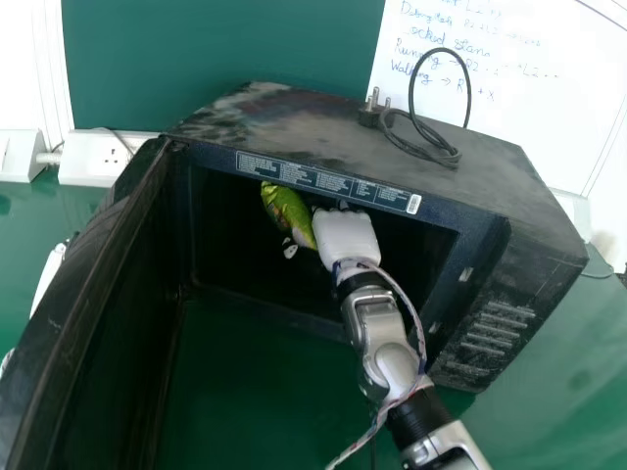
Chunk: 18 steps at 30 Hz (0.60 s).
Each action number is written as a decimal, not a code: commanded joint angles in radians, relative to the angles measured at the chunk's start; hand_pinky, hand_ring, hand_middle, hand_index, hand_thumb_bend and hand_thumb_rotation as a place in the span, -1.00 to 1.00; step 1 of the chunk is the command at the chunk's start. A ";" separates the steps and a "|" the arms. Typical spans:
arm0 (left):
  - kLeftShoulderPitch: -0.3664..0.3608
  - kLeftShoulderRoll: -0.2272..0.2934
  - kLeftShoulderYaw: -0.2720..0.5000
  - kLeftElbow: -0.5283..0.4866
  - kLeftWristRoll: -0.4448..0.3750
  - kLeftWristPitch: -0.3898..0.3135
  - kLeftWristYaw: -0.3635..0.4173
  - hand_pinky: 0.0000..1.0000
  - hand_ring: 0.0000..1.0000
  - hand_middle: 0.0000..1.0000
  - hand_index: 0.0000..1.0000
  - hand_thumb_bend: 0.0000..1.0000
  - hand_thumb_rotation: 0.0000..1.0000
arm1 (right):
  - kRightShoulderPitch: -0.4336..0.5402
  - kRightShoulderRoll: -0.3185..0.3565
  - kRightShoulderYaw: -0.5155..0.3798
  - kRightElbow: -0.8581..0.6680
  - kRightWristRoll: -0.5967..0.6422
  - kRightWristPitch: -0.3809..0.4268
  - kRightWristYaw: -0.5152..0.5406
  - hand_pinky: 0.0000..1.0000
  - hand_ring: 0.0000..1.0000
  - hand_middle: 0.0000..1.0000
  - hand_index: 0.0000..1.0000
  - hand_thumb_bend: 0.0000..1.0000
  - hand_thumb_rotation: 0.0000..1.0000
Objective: Put biscuit inside oven
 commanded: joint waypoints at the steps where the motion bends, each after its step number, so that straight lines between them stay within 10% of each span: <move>1: 0.009 0.007 0.003 0.007 -0.001 -0.014 -0.004 -0.36 -0.24 -0.14 -0.03 0.03 -0.85 | -0.036 -0.008 0.011 0.038 0.019 -0.013 -0.044 -0.07 -0.27 -0.18 0.03 0.05 -1.00; 15: 0.015 0.003 -0.003 -0.024 0.005 0.004 0.008 -0.40 -0.26 -0.16 -0.04 0.03 -0.85 | -0.061 -0.009 0.034 0.088 0.101 0.021 -0.033 0.00 -0.07 -0.09 0.04 0.05 -0.98; 18: 0.013 0.002 -0.002 -0.017 0.003 0.000 0.008 -0.39 -0.26 -0.16 -0.03 0.03 -0.85 | -0.040 -0.009 0.037 0.018 0.110 0.073 0.021 0.04 0.04 0.08 0.21 0.62 -0.28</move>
